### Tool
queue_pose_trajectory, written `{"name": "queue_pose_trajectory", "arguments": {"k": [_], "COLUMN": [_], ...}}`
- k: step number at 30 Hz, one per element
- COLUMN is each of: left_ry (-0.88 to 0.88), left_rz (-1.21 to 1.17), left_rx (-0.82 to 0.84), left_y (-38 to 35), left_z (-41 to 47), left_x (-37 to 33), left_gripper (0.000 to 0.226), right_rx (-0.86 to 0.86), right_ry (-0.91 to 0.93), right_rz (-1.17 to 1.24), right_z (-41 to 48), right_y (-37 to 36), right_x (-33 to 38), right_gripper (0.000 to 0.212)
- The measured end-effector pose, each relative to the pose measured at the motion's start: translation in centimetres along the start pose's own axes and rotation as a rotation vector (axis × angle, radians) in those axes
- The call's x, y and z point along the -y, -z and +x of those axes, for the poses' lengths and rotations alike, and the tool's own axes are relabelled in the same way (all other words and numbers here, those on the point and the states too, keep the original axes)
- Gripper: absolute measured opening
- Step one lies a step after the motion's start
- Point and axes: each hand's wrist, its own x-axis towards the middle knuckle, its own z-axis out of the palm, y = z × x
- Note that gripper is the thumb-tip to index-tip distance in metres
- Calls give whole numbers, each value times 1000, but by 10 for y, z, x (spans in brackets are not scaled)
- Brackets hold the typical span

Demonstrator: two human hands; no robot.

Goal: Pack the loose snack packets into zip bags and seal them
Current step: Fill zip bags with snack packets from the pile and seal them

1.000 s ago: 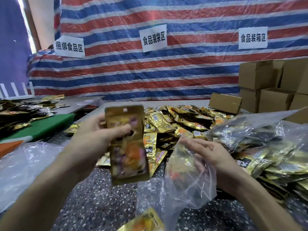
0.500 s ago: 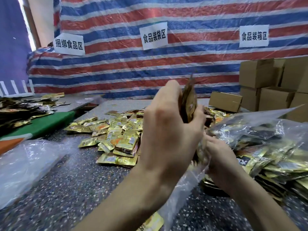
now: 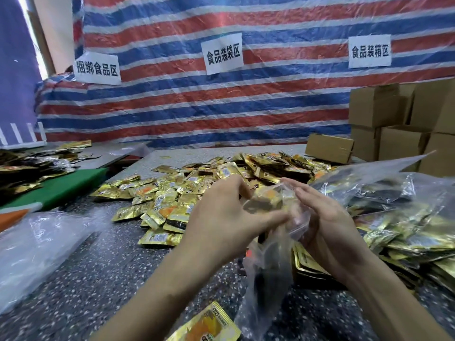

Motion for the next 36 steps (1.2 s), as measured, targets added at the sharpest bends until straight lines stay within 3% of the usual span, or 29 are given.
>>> {"name": "queue_pose_trajectory", "arguments": {"k": [3,8,10,14,18,24,25,27,29,32,34,36], "left_ry": [149,68,62,78,278,452,462,459,469,557,655,733], "left_rz": [-299,-600,-664,-287,122,414,440,441,349,85,-232,-706], "left_rx": [302,244,147,-145,81,119,122,121,139,150,132,147], "left_y": [18,43,43,28,-16,-72,-75,-74,-68,-54,-40,-23], "left_z": [4,19,29,55,68,81,84,91,95,97,93,85], "left_x": [5,2,8,48,101,120,118,117,118,118,115,104], "left_gripper": [42,31,24,11,25,94,93,63,34,28,14,15], "right_rx": [14,-6,-20,-41,-65,31,49,74,77,63,70,71], "right_ry": [34,124,148,163,157,169,162,148,146,155,154,153], "right_rz": [26,70,122,169,149,137,141,165,186,179,169,172], "right_z": [-1,-1,0,0,0,-2,-2,-2,-3,-3,-4,-5], "right_y": [-1,0,1,0,-1,-1,-1,-2,-3,-2,-3,-4], "right_x": [1,2,4,5,6,5,4,4,4,5,5,5], "right_gripper": [40,44,39,38,46,46,46,42,40,41,42,40]}}
